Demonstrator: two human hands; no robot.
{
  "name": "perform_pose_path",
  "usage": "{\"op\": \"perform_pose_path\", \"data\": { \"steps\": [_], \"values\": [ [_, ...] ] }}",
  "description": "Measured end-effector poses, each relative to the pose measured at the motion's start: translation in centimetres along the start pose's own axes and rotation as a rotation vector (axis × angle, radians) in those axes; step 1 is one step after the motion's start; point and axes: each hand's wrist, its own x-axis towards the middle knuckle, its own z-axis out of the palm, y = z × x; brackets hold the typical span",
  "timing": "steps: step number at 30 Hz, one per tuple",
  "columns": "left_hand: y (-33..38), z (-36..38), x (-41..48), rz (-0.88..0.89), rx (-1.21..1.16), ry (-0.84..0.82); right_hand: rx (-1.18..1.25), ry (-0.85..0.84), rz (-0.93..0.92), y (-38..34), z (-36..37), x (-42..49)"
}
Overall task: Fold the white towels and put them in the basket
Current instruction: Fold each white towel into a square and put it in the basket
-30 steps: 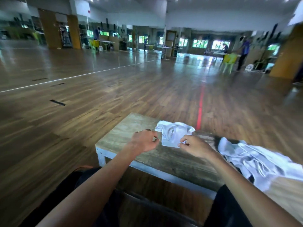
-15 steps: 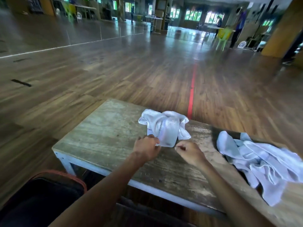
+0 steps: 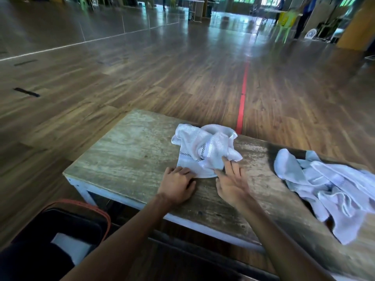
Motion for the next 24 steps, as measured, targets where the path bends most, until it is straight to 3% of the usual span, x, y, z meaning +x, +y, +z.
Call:
{"op": "perform_pose_path", "data": {
  "steps": [8, 13, 24],
  "values": [
    [-1.5, -2.5, -6.7, 0.15, 0.044, -0.015, -0.015, 0.047, -0.23, -0.8, -1.4, -6.6],
    [-2.2, -2.9, -9.2, 0.258, 0.155, -0.027, -0.018, 0.004, -0.274, -1.2, -1.3, -10.3],
    [-1.2, -2.7, -10.9, 0.379, 0.138, 0.111, -0.038, 0.286, -0.291, -1.0, -0.1, -13.5]
  ]
}}
